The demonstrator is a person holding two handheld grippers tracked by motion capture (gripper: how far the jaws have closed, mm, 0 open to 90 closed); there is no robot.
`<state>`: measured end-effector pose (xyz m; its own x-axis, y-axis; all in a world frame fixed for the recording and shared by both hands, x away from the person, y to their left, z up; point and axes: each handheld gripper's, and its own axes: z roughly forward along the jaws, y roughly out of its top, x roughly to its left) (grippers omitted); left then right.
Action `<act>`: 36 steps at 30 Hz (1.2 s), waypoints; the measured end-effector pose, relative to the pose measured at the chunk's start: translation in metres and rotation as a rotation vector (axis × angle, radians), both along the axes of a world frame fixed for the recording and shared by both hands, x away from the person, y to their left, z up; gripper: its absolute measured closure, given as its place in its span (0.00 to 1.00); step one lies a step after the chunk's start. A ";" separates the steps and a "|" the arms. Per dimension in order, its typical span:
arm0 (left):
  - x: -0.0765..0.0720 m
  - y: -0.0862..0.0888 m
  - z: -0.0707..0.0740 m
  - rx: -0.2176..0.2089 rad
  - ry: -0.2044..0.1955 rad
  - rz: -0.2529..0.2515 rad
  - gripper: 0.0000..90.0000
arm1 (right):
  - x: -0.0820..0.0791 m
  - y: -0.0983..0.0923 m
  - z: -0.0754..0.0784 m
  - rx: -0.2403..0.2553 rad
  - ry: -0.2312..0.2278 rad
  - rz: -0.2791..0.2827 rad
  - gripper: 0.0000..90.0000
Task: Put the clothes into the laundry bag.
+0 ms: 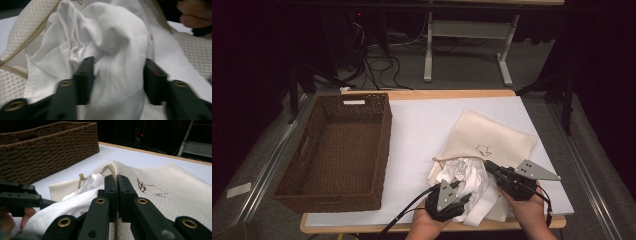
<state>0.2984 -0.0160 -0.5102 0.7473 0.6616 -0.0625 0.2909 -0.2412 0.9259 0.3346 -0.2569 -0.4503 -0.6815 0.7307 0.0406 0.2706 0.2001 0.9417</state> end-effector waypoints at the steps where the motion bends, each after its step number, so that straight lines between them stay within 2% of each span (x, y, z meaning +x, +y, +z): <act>1: 0.003 0.000 0.000 -0.002 0.005 0.013 0.80 | 0.000 0.000 0.000 0.000 0.001 -0.001 0.98; 4: 0.009 -0.002 0.004 0.012 -0.003 0.025 0.92 | 0.000 0.000 -0.001 -0.004 0.004 -0.002 0.98; 8: 0.018 -0.003 0.012 0.039 -0.021 0.033 0.93 | 0.000 0.002 -0.001 0.001 0.005 0.000 0.98; 12: 0.032 0.002 0.027 0.012 -0.031 0.061 0.94 | 0.000 0.006 0.000 0.000 -0.006 0.016 0.98; 14: 0.035 0.000 0.030 0.023 -0.045 0.063 0.94 | 0.000 0.007 0.000 0.000 -0.008 0.014 0.98; 19: 0.046 -0.008 0.021 0.038 -0.053 0.075 0.93 | 0.000 0.005 0.001 0.008 -0.011 0.011 0.98; 22: 0.050 -0.010 0.014 0.011 -0.043 0.079 0.85 | 0.000 0.005 0.001 0.001 -0.011 0.014 0.98; 24: 0.047 -0.008 0.013 -0.006 -0.055 0.080 0.75 | -0.001 0.005 0.000 0.003 -0.008 0.015 0.98; 28: 0.039 -0.001 0.015 -0.015 -0.078 0.086 0.55 | 0.000 0.004 0.000 0.002 -0.005 0.013 0.98; 32: 0.031 0.007 0.016 -0.035 -0.081 0.085 0.43 | -0.001 0.004 0.000 -0.002 -0.007 0.011 0.98; 36: 0.022 0.015 0.014 -0.054 -0.064 0.080 0.34 | -0.001 0.004 0.000 0.000 -0.005 0.013 0.98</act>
